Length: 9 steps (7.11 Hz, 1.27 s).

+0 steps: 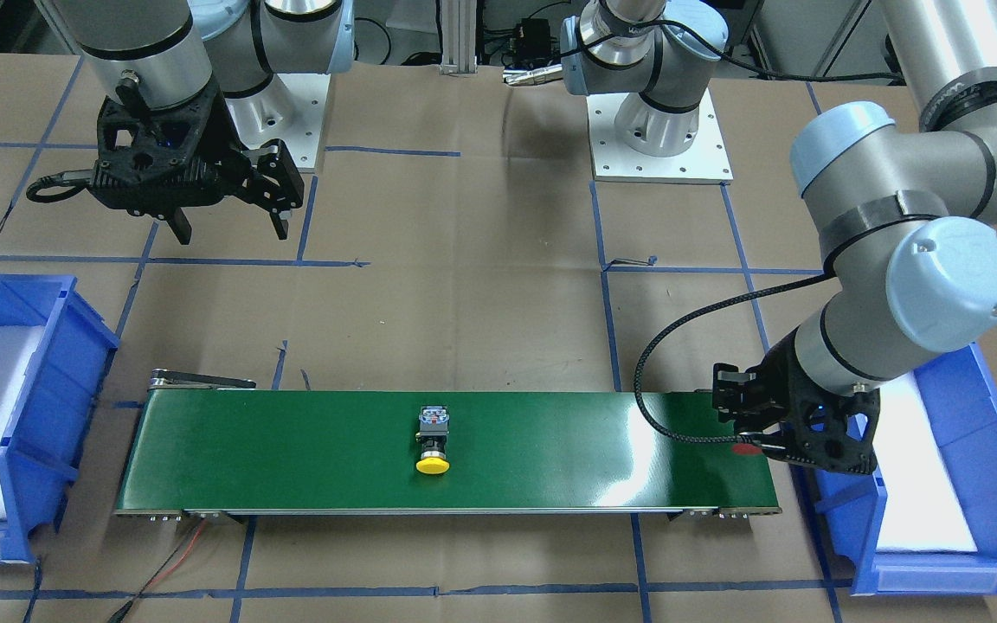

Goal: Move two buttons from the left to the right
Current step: 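Carry the red button onto the conveyor while the right gripper moves toward the yellow button, then release the red button on the conveyor and raise the left gripper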

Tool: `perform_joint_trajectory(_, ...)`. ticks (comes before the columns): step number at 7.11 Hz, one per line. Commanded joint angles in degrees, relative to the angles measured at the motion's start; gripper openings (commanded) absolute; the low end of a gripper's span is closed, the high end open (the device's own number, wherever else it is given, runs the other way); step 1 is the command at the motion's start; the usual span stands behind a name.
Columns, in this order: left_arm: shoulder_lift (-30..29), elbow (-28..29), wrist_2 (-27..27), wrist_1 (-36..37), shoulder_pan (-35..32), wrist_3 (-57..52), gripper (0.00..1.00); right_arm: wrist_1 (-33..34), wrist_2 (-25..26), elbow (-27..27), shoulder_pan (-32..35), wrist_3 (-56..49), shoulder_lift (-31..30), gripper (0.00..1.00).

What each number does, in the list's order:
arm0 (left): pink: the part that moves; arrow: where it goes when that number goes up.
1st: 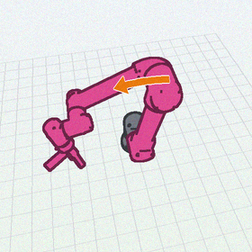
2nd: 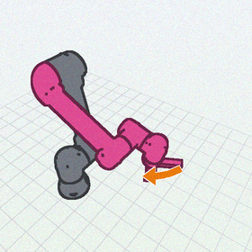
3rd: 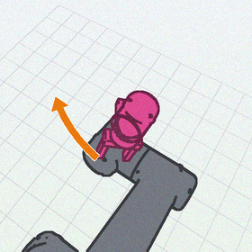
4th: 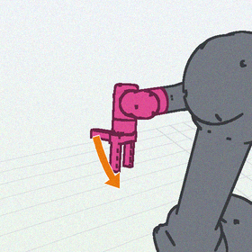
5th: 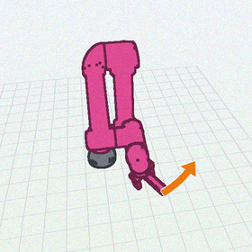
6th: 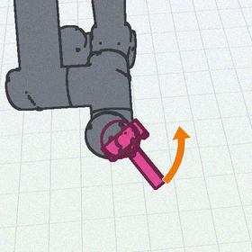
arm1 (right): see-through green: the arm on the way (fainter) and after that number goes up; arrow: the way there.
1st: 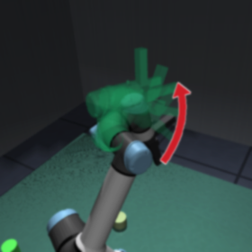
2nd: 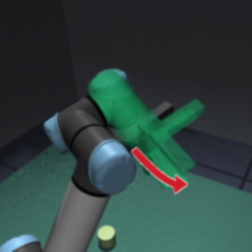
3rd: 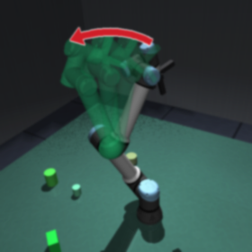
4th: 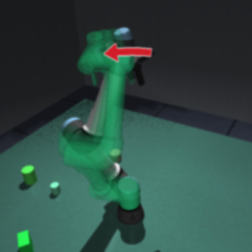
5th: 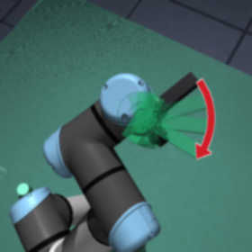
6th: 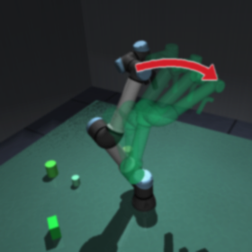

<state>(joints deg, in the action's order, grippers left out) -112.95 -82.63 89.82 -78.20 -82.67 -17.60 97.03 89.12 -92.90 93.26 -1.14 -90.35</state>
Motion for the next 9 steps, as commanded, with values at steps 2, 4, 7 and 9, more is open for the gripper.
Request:
perform_joint_trajectory(2,-1.1,-10.0,0.1,14.8,0.0,3.4,0.08,0.0,-0.1,-0.1,0.0,0.0,0.1,1.00)
perform_joint_trajectory(4,-1.1,-12.5,0.1,17.5,0.0,3.4,0.09,2.1,-0.1,0.0,-0.1,-0.1,2.4,1.00)
perform_joint_trajectory(7,-1.1,-12.5,0.0,18.0,0.0,3.4,0.79,5.3,0.3,7.3,-0.2,-0.1,12.3,1.00)
perform_joint_trajectory(9,-0.1,-10.2,0.0,17.8,0.1,3.2,0.97,4.8,0.0,14.9,0.0,0.0,19.9,1.00)
